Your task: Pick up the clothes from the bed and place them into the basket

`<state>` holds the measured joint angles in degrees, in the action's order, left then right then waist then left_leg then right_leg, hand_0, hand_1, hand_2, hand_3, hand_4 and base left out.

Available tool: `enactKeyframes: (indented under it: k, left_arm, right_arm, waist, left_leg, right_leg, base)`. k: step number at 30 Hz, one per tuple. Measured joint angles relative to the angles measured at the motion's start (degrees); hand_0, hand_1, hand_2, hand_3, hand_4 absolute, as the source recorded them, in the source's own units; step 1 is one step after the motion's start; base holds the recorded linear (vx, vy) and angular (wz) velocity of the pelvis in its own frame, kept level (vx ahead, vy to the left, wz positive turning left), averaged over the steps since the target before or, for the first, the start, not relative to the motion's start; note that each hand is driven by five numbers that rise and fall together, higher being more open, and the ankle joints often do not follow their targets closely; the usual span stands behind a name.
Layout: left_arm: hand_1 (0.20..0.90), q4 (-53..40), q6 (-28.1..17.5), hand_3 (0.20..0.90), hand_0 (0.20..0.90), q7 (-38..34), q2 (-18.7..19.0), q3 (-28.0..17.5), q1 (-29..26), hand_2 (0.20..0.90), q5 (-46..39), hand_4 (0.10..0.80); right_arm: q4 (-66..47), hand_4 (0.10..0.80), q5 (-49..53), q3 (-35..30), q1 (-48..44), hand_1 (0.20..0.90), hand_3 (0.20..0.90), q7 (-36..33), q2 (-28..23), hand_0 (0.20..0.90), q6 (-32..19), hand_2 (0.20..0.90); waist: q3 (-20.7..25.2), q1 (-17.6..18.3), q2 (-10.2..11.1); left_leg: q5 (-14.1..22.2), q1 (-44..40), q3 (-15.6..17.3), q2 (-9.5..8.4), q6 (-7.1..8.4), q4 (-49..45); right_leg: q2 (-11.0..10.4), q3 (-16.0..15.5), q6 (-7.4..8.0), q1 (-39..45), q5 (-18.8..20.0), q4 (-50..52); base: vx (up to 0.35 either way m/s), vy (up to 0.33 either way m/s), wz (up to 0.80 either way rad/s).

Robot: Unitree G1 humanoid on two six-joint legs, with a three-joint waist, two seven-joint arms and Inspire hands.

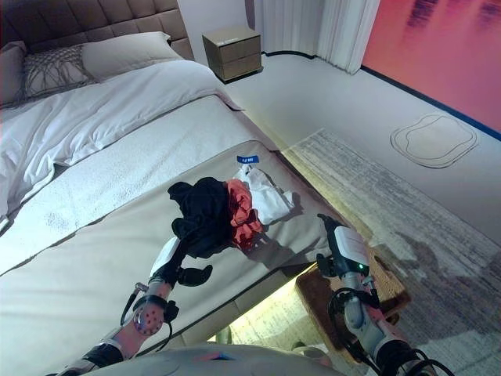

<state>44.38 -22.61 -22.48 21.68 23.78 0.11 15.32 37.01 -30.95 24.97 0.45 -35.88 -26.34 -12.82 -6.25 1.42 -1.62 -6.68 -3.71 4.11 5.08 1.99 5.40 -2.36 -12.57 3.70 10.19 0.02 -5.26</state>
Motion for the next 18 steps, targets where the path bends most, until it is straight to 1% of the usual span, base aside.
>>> enactKeyframes:
  k: [5,8,11,18]
  left_arm:
    - [0.9,-0.13,0.11,0.9,0.9,1.43,-0.07,-0.11,0.4,0.9,-4.73,0.8]
    - [0.9,-0.13,0.1,0.9,0.9,3.29,-1.23,-2.25,1.58,0.9,-7.61,0.8]
    - [0.9,-0.11,0.09,0.9,0.9,6.2,-1.36,-2.27,2.49,0.9,-10.48,0.8]
    - [0.9,-0.12,0.09,0.9,0.9,8.73,-1.84,-2.27,2.87,0.9,-13.75,0.8]
  right_arm:
    - [-1.25,0.8,0.01,0.0,0.03,0.9,0.9,0.0,-0.02,0.9,0.0,0.9]
    - [-1.25,0.8,0.7,-0.01,0.25,0.9,0.9,-0.05,0.0,0.9,-0.01,0.9]
    - [-1.25,0.8,3.31,-0.56,0.97,0.9,0.9,-0.07,0.34,0.9,-0.14,0.9]
    - [-1.31,0.8,5.08,-0.66,1.23,0.9,0.9,-0.16,0.36,0.9,-0.27,0.9]
  waist:
    - [-0.02,0.02,-0.04]
    - [-0.02,0.02,-0.04]
    - [-0.05,-0.06,-0.08]
    - [-0.04,0.11,-0.17]
  left_leg:
    - [0.15,0.08,-0.03,0.03,-0.21,0.0]
    - [0.15,0.08,-0.05,0.0,-0.23,0.0]
    - [0.16,0.1,-0.1,0.0,-0.24,0.0]
    - [0.15,0.1,-0.25,0.01,-0.24,0.0]
  right_leg:
    - [0.03,-0.02,0.18,0.0,-0.12,0.0]
    - [-0.01,-0.03,0.17,0.0,-0.11,0.0]
    - [0.0,-0.14,0.12,0.02,-0.08,0.0]
    - [0.01,-0.22,-0.04,0.09,0.03,0.0]
  base:
    - [0.0,0.0,0.0]
    - [0.0,0.0,0.0]
    - [0.0,0.0,0.0]
    - [0.0,0.0,0.0]
